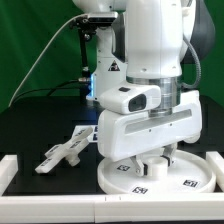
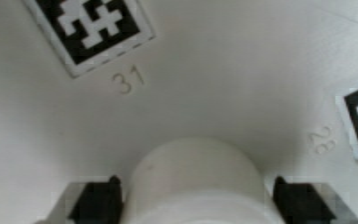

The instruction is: Assemble round table

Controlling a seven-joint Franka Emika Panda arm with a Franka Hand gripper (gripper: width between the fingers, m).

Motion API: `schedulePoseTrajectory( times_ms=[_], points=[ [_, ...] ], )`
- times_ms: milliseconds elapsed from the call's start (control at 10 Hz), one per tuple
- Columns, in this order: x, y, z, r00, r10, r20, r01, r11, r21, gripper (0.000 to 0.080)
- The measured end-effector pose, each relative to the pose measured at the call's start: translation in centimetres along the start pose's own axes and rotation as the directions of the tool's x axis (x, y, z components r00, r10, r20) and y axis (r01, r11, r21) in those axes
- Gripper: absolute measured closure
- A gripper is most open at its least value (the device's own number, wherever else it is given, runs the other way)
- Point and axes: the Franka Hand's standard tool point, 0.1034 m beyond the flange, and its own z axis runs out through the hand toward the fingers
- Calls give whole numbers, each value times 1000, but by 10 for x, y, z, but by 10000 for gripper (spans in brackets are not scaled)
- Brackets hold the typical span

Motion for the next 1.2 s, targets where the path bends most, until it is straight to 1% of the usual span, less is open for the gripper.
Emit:
schedulePoseTrajectory(
  times_ms=[100, 300, 500, 700, 800, 900, 1000, 1100, 1200],
  points=[
    [4, 2, 0, 1000, -5, -3, 5, 1000, -1, 394],
    [3, 2, 0, 1000, -7, 15, 7, 1000, 9, 394],
    [3, 2, 0, 1000, -29, 7, 29, 1000, 3, 393],
    [3, 2, 0, 1000, -28, 7, 28, 1000, 4, 385],
    [4, 2, -3, 1000, 0, 8, 0, 1000, 3, 221],
    [3, -4, -19, 994, 105, 16, -105, 995, 2, 221],
    [0, -20, -31, 985, 173, 12, -173, 985, -6, 165],
    [-2, -43, -40, 974, 225, 24, -225, 974, -10, 154],
    [5, -61, -52, 955, 295, 39, -294, 956, -10, 154]
  ],
)
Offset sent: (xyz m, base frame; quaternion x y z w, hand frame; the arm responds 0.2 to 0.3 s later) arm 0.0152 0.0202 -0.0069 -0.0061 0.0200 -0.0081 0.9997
